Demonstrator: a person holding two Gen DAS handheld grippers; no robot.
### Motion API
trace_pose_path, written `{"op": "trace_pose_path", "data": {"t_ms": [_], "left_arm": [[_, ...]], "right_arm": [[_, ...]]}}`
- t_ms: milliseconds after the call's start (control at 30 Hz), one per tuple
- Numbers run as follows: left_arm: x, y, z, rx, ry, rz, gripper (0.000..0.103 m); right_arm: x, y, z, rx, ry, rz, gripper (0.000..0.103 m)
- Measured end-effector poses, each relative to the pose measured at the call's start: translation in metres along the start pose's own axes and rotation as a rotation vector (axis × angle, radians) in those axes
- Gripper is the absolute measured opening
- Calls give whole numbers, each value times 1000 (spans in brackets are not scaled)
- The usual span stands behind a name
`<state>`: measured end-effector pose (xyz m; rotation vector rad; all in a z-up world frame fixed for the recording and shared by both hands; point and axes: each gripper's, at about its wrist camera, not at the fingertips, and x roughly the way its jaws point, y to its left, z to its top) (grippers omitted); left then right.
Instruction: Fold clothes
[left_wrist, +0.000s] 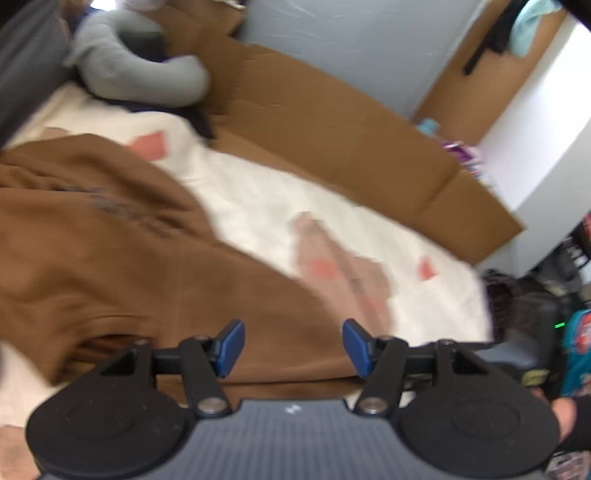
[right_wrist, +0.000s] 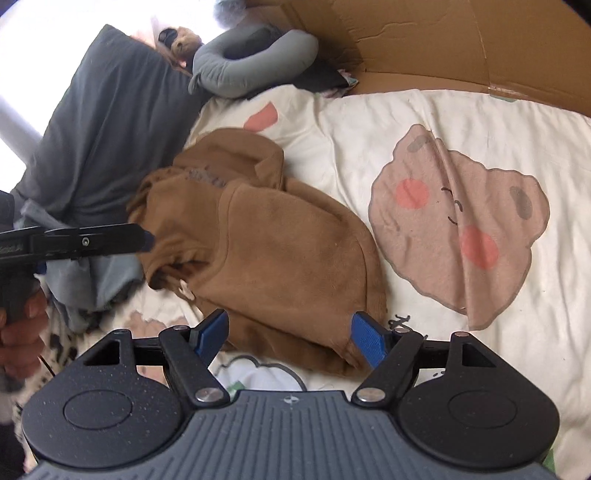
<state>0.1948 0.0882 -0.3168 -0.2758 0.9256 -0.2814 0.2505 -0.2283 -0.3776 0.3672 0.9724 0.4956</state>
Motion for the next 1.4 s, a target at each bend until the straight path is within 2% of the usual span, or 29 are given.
{"op": "trace_pose_path", "data": {"t_ms": [100,233,333,400,467,633,733,767,800,867,1200,1400], "left_arm": [[-7,33,-4,-21,-14,103,62],[-16,78,-3,-82,-70,227,62],[-23,108,1,-121,-98,311,62],[-28,126,1,-146,-113,358,62],[-31,141,1,-168,-128,405,62],[-38,174,2,-188,-153,488,62],[-36,191,6,-197,-151,520,62],[-34,197,8,-195,-148,532,62],[-32,202,9,-196,-146,545,62],[-28,210,12,-207,-146,559,62],[-5,216,14,-241,-149,529,62],[-4,213,10,-223,-143,546,63]], "right_arm": [[5,-2,-6,-1,27,-58,77],[12,-8,-9,-9,50,-129,77],[18,-12,-12,-10,74,-146,76],[22,-12,-14,-14,89,-141,59],[25,-12,-15,-18,103,-137,48],[33,-9,-18,-32,128,-139,46],[35,-8,-19,-36,126,-143,45],[36,-8,-18,-34,122,-150,28],[36,-9,-17,-31,115,-170,6],[35,-11,-15,-25,97,-188,5],[13,-33,3,15,3,-275,2],[-6,-51,27,25,-66,-319,1]]}}
